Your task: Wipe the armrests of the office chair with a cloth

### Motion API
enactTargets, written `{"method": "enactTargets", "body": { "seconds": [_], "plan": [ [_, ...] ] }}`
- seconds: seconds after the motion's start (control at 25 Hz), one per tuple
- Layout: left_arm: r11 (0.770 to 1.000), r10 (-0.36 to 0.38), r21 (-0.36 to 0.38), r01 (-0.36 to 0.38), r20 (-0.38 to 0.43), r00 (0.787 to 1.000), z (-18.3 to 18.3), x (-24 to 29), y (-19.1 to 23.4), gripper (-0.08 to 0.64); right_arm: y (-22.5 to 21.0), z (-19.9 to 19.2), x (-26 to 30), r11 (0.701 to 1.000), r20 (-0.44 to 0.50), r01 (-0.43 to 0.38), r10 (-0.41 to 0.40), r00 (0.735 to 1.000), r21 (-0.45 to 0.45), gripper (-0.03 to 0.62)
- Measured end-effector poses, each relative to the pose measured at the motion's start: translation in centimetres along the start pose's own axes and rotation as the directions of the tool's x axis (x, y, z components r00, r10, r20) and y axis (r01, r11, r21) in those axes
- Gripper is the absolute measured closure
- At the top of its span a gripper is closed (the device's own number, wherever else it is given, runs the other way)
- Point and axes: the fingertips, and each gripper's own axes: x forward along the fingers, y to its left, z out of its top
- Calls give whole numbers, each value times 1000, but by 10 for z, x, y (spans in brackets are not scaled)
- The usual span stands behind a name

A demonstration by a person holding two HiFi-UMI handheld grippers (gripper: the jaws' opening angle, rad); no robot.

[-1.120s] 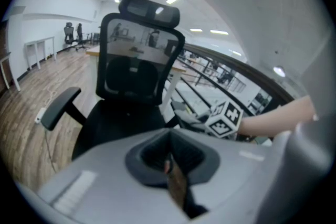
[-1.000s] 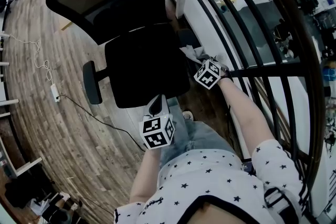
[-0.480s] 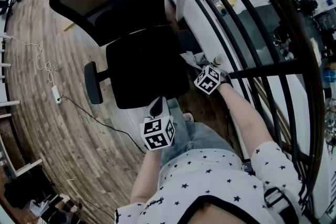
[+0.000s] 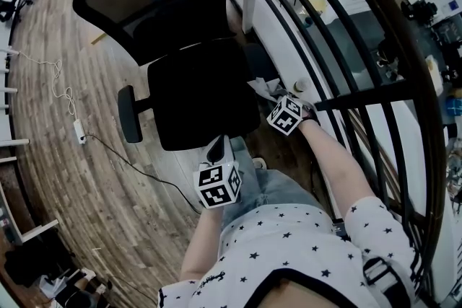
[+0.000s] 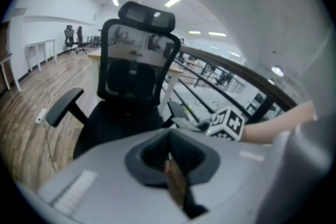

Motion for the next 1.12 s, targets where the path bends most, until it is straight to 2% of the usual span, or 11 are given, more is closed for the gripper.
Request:
{"method": "enactTargets", "body": {
  "seconds": [0.6, 0.8, 1.12],
  "plan": [
    [1000, 1, 4, -1, 11, 1000, -6, -10, -13, 554, 32, -15, -5, 996, -26, -84, 84, 996, 2, 563],
    [1000, 8, 4, -8, 20, 1000, -7, -13, -16, 554, 28, -19, -6, 997, -32, -77, 77, 997, 9, 563],
    [999, 33, -1, -33, 60, 998, -4, -25, -16, 554, 29, -19, -23, 998, 18, -54, 54, 998, 27, 563]
  ]
}}
